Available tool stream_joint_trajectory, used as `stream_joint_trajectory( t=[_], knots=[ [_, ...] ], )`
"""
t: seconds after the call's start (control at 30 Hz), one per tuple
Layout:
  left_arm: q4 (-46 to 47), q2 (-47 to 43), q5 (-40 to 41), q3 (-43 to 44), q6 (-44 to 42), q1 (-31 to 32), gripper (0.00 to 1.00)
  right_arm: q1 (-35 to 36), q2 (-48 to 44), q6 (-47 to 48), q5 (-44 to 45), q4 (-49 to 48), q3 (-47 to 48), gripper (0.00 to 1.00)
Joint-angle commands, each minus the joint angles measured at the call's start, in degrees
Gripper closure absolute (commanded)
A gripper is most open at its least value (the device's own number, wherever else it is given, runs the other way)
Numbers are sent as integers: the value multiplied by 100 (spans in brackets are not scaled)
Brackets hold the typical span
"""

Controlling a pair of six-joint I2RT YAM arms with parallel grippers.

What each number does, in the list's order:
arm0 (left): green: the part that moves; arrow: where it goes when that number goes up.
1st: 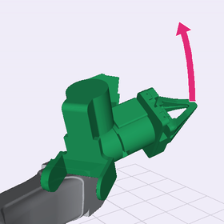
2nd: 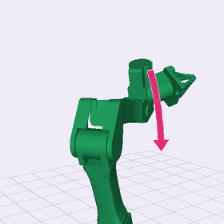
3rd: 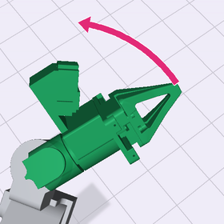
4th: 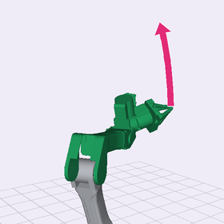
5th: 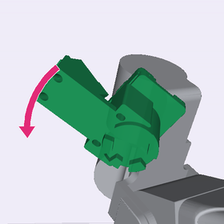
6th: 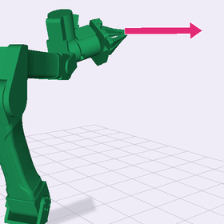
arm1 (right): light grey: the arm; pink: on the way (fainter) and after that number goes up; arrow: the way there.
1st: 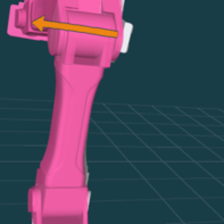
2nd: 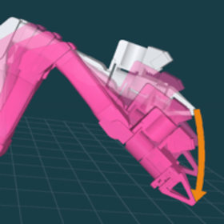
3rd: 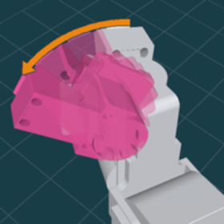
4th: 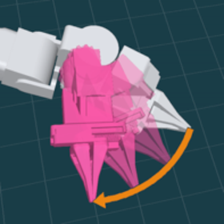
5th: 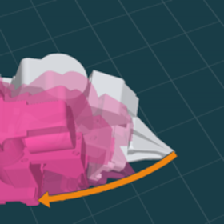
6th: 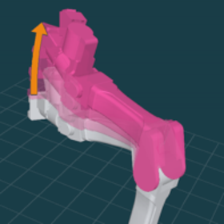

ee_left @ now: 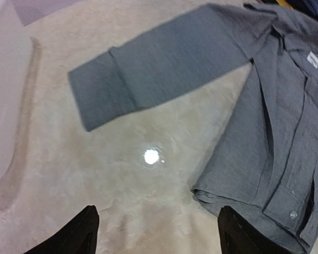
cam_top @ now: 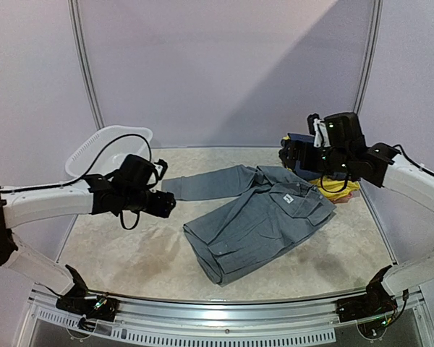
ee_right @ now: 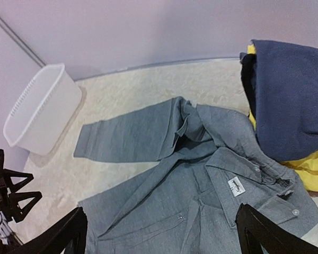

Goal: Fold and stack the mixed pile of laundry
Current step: Place the crumpled shirt at the center of the board, then adjust the crumpled shirt at the center of the board.

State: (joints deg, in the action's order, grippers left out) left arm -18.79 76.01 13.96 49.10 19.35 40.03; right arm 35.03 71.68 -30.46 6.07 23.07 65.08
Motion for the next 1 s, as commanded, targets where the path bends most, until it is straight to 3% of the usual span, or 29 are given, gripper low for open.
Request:
stream_joint_trajectory(
  t=[0.0,0.23,0.43,0.73,0.97],
  knots=[
    [275,768,-537,563,-528,701,25,127,724,648,-374,181,276,1],
    [118,1954,-791,1210,-769,1328,33,128,1043,777,-132,90,172,1],
    [-274,2856,-706,1789,-916,1554,50,132,1088,822,-47,46,-11,1],
    [-540,3429,-523,2147,-965,1698,51,130,1194,910,54,1,-70,1],
    [-598,3808,-188,2353,-982,1775,59,128,1275,962,35,-21,-63,1]
  ],
)
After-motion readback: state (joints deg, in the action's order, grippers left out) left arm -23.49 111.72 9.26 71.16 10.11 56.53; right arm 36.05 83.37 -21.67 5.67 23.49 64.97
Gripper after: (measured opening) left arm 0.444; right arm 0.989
